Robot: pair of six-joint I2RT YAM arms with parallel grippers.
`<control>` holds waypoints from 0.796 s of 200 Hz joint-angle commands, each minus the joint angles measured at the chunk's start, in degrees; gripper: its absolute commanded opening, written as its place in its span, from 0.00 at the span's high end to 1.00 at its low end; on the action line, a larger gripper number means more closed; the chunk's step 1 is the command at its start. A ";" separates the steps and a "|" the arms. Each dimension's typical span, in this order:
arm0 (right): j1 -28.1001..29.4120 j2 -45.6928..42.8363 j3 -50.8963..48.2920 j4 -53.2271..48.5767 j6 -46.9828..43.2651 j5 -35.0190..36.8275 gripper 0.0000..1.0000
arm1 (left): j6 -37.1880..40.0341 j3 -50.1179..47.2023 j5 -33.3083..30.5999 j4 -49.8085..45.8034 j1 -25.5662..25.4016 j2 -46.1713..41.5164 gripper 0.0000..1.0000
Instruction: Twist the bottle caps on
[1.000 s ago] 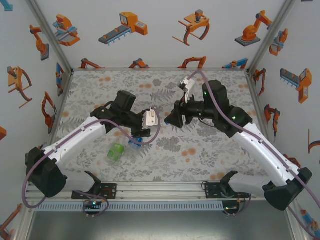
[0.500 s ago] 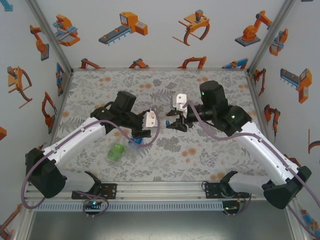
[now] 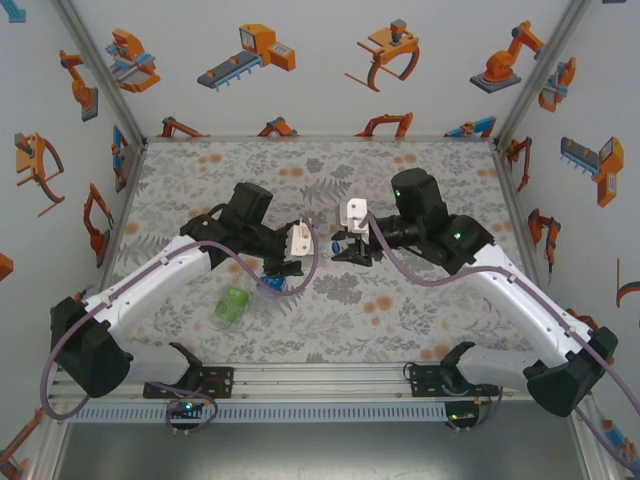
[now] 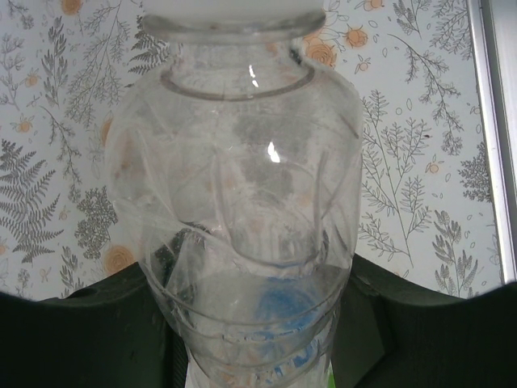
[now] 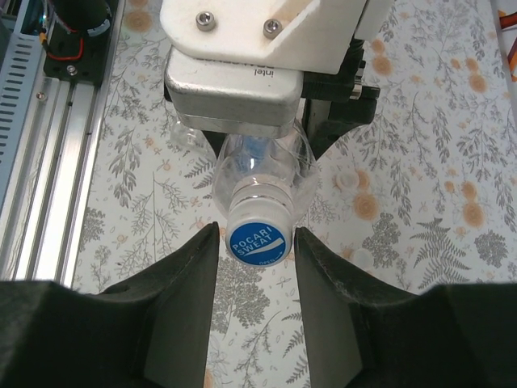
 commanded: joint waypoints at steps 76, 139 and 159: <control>0.55 -0.14 -1.96 5.66 11.37 3.19 1.00 | 1.35 0.49 1.89 -1.13 -0.43 -0.60 1.00; 0.56 -0.31 -6.49 13.13 73.34 23.91 1.00 | -0.71 -0.36 -2.67 2.27 -0.44 -0.57 1.00; 0.46 -0.19 -7.57 12.01 91.75 26.64 1.00 | -1.22 -1.11 -3.61 4.03 -0.46 -0.86 1.00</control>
